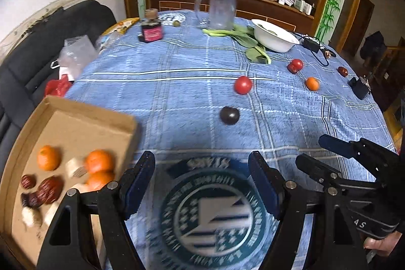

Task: Organize fruits
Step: 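Move both open grippers back over the table toward the remaining fruit, then grasp the last dark date with the left gripper while the right gripper grasps a red tomato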

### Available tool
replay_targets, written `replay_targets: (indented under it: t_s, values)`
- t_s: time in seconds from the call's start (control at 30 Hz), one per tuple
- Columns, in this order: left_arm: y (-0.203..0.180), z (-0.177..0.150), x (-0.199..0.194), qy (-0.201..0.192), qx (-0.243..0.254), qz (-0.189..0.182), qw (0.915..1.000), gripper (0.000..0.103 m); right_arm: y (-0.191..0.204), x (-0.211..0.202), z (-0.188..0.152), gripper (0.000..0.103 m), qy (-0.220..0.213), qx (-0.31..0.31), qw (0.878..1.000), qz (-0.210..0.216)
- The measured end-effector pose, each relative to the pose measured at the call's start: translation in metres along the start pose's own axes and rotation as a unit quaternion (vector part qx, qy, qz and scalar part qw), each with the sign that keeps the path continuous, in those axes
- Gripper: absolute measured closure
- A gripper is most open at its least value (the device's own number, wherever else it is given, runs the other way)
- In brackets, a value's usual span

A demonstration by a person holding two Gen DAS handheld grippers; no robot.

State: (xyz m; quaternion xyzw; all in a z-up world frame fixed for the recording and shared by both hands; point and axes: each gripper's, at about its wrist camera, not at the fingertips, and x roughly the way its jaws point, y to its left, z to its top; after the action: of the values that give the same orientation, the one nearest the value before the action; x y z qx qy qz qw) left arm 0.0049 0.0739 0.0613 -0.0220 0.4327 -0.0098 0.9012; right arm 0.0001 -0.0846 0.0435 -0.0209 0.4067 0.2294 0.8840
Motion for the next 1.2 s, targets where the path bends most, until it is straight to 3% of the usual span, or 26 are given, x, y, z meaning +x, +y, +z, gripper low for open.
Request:
replay_targets:
  t_s: [0.43,0.47,0.53,0.57,0.67,0.9,1.2]
  values:
    - [-0.029,0.035,0.077,0.016,0.025,0.004,0.9995,0.028,-0.040,0.017,0.021,0.042,0.005,0.001,1.000,0.004]
    - [-0.030,0.037,0.080,0.018,0.026,0.003,0.9995,0.032,-0.041,0.020,0.023,0.042,0.006,0.001,1.000,0.006]
    - [-0.031,0.037,0.088,0.025,0.031,-0.001,0.9992,0.053,-0.040,0.024,0.025,0.042,0.006,-0.002,1.000,0.008]
    - [-0.031,0.037,0.093,0.034,0.031,-0.004,0.9989,0.072,-0.040,0.026,0.027,0.042,0.007,-0.003,1.000,0.009]
    - [-0.032,0.036,0.095,0.030,0.038,-0.014,0.9987,0.079,-0.039,0.033,0.033,0.042,0.005,-0.006,1.000,0.011]
    - [-0.016,0.029,0.069,0.016,0.002,0.016,0.9997,0.080,-0.028,0.065,0.057,0.042,0.003,-0.011,1.000,0.023]
    - [0.004,0.022,0.046,0.006,-0.009,0.034,0.9993,0.080,-0.017,0.121,0.090,0.045,0.017,-0.017,1.000,0.005]
